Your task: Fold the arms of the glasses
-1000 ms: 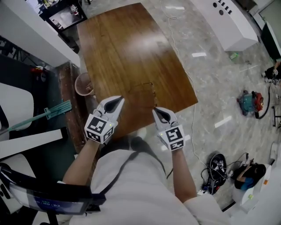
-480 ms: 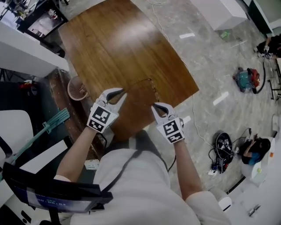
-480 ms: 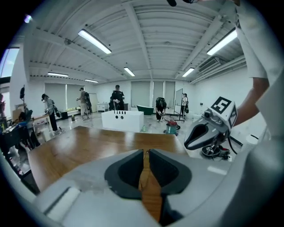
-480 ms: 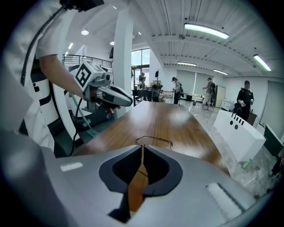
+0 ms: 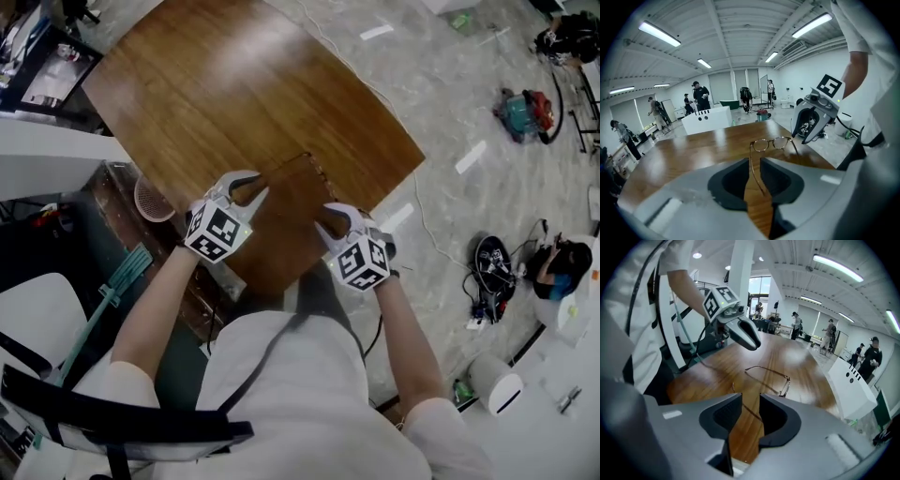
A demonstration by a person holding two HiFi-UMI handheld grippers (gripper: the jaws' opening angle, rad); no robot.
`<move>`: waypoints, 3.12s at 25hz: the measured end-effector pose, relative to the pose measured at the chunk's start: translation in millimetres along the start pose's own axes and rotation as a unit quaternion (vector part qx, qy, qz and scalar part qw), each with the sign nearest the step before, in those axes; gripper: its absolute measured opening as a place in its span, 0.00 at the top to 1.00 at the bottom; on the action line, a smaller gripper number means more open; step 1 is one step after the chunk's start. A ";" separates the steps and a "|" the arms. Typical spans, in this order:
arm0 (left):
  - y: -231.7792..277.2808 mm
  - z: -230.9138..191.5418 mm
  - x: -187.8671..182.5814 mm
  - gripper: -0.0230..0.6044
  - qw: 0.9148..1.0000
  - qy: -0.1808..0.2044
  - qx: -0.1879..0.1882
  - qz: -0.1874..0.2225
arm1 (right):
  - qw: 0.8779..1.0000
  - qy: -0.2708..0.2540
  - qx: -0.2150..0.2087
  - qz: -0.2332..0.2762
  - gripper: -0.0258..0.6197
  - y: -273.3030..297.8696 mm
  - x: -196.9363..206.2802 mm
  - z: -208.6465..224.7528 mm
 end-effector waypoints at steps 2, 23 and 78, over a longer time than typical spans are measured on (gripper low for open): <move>11.9 -4.1 0.6 0.83 1.000 0.002 0.005 -0.004 | 0.999 -0.033 0.000 -0.020 0.77 4.1 6.1 -0.3; 66.9 0.4 42.7 0.83 0.995 -0.006 0.045 -0.093 | 0.975 -0.179 -0.040 -0.125 0.77 35.9 24.9 -10.6; 51.1 23.8 46.5 0.95 0.970 -0.231 -0.001 -0.069 | 0.989 0.127 0.009 -0.069 0.44 54.9 12.8 41.0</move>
Point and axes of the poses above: the fingertips, and each gripper's own axes: y forward along the fingers, z to its right, x out of its underside, the point moved 3 cm from there along -y, backward along the fingers
